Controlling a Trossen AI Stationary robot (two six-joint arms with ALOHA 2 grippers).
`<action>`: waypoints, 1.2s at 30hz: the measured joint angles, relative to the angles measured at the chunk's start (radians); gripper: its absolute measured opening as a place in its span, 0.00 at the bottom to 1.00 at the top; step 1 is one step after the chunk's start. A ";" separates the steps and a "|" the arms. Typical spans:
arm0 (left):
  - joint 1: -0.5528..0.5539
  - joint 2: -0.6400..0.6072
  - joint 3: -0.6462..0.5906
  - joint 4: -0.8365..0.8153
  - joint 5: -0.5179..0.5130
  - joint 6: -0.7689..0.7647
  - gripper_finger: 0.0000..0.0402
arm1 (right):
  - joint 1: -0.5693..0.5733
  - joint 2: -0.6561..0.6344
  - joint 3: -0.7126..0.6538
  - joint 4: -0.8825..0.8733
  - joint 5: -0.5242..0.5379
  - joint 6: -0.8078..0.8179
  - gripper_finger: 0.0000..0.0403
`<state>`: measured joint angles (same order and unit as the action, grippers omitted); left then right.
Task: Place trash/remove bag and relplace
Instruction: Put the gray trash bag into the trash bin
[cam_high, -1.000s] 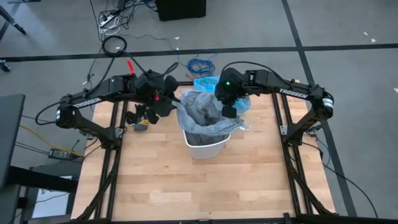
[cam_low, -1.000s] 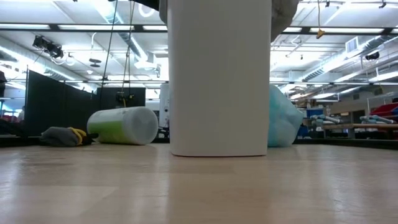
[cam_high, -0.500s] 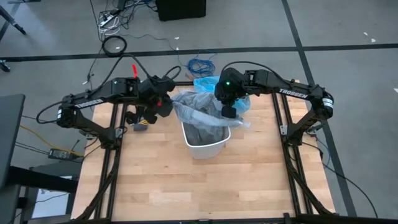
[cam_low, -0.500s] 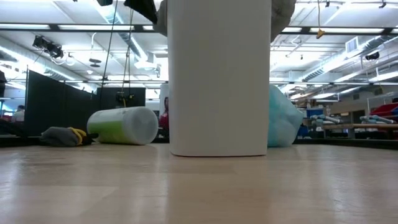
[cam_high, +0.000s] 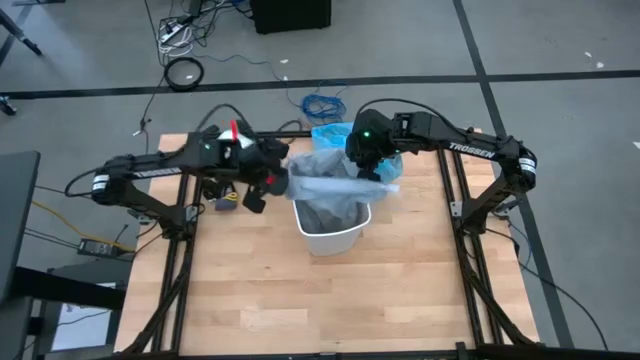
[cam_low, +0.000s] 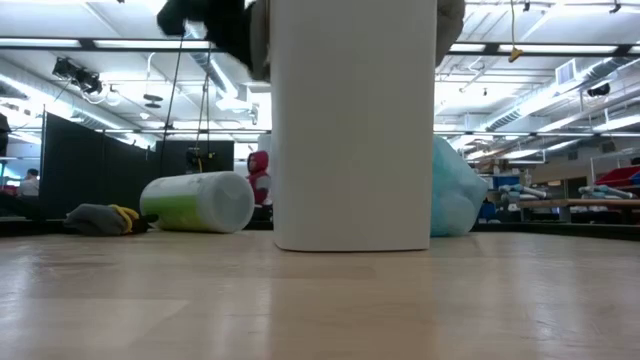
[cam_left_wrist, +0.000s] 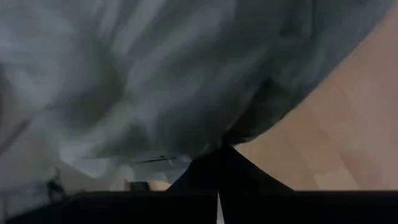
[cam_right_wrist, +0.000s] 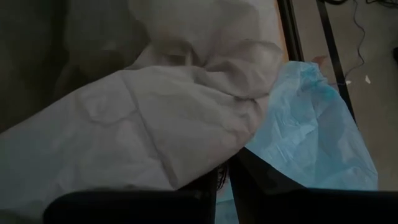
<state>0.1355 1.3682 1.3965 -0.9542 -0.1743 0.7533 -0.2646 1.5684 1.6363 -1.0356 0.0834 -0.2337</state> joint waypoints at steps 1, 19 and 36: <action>0.000 0.001 -0.030 0.011 -0.010 -0.027 0.00 | 0.000 0.000 0.000 0.000 0.000 0.000 0.08; -0.184 0.000 0.064 0.056 -0.004 -0.304 0.06 | 0.000 0.000 0.000 -0.031 -0.078 -0.008 0.09; -0.197 -0.017 0.100 -0.055 -0.010 -0.452 0.08 | 0.001 -0.081 0.000 -0.085 0.006 0.050 0.23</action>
<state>-0.0612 1.3513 1.4967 -1.0089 -0.1844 0.3015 -0.2635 1.4869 1.6367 -1.1206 0.0895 -0.1841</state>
